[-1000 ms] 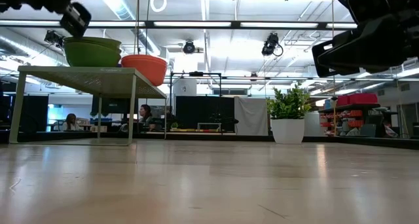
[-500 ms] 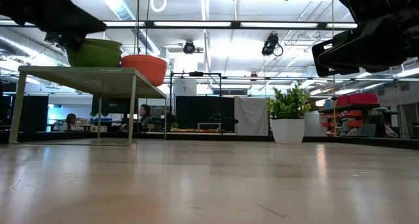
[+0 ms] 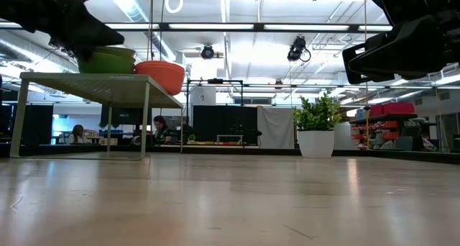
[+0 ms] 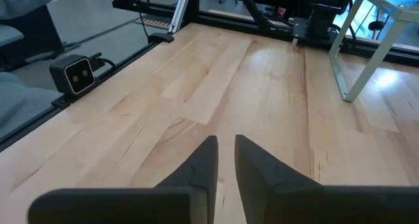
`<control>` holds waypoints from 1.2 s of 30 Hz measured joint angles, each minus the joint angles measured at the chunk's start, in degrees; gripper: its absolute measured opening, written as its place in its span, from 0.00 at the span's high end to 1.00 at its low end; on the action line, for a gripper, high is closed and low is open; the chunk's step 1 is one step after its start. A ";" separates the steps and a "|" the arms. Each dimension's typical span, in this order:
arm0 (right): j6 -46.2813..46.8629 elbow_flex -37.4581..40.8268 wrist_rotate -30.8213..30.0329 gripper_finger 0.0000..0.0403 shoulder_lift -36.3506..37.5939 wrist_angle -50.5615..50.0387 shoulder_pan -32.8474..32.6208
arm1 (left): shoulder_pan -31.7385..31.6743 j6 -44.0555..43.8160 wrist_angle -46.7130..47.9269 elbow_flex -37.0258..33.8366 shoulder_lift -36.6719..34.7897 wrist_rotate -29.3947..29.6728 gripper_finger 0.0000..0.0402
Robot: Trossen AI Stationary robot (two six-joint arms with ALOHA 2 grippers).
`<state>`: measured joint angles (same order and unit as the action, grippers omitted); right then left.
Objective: Pick & Place Mini bowls
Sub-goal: Adjust the stack of white bowls on the shelf, then return to Home Position
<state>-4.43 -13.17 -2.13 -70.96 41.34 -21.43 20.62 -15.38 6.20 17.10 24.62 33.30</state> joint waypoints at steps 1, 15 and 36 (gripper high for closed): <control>0.00 0.00 0.00 0.86 0.00 0.00 0.02 | -0.13 0.02 0.02 0.00 0.00 -0.02 0.99; -0.11 0.00 0.00 0.86 -0.01 -0.08 0.00 | 2.10 -6.84 -8.90 -0.01 0.87 -16.43 0.99; 0.80 0.00 0.00 0.86 -0.01 -0.35 0.01 | 13.31 8.59 -10.98 -1.23 -8.04 -6.47 0.99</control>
<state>-3.63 -13.17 -2.13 -70.97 40.99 -21.42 33.93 -6.79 -4.78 15.87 16.58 26.83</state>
